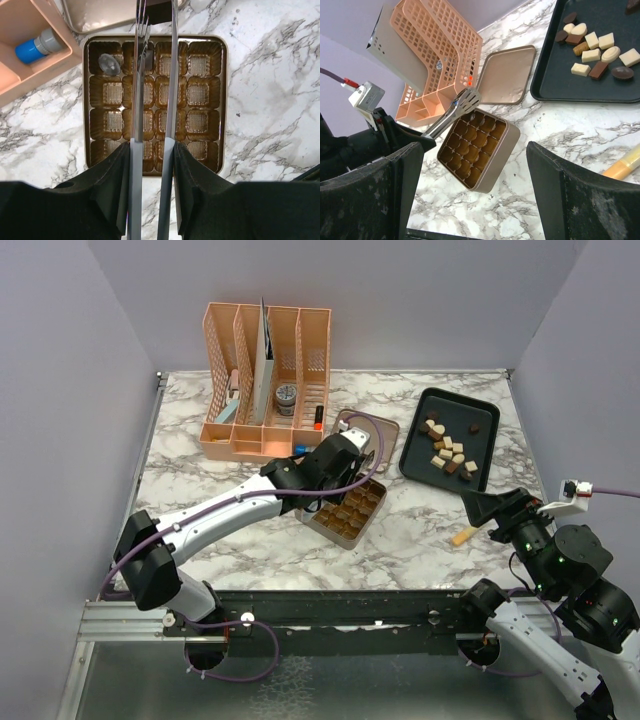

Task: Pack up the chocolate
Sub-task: Place the fake chocolate in the packing box.

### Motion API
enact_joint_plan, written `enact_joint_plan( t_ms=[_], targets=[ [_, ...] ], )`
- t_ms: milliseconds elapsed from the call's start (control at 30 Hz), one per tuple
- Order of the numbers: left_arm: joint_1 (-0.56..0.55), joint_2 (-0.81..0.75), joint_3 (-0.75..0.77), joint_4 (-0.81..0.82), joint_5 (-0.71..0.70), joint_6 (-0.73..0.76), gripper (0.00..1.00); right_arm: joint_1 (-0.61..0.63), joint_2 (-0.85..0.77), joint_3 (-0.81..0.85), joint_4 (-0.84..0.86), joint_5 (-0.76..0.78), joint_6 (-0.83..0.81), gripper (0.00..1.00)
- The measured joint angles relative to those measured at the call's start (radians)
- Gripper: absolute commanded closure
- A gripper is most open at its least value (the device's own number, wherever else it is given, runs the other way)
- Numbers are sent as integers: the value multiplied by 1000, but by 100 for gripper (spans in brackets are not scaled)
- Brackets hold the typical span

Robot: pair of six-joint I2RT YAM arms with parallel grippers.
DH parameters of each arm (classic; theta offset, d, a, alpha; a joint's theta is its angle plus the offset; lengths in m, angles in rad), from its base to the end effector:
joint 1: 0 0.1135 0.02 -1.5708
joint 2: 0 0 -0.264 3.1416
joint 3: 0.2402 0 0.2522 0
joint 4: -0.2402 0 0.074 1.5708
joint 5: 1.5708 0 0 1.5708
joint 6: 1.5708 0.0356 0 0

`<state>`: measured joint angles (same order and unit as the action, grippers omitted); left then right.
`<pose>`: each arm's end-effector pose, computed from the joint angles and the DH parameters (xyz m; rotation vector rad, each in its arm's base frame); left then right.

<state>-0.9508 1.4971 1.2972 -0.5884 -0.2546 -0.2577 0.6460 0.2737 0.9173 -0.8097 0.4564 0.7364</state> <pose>0.1985 -0.2626 0.3100 0.6797 2.2464 -0.3024 0.0336 0.0057 0.3623 0.4172 1.7102 0.6228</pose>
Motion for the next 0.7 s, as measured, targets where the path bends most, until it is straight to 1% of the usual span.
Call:
enact_joint_plan(
  t_ms=[233,700],
  targets=[
    [0,-18,-53,-10,1,-22,68,0,0,0,0,0,0,12],
    [0,-18,-69,-19,14,-36,63,0,0,-14,1,0,1,12]
  ],
)
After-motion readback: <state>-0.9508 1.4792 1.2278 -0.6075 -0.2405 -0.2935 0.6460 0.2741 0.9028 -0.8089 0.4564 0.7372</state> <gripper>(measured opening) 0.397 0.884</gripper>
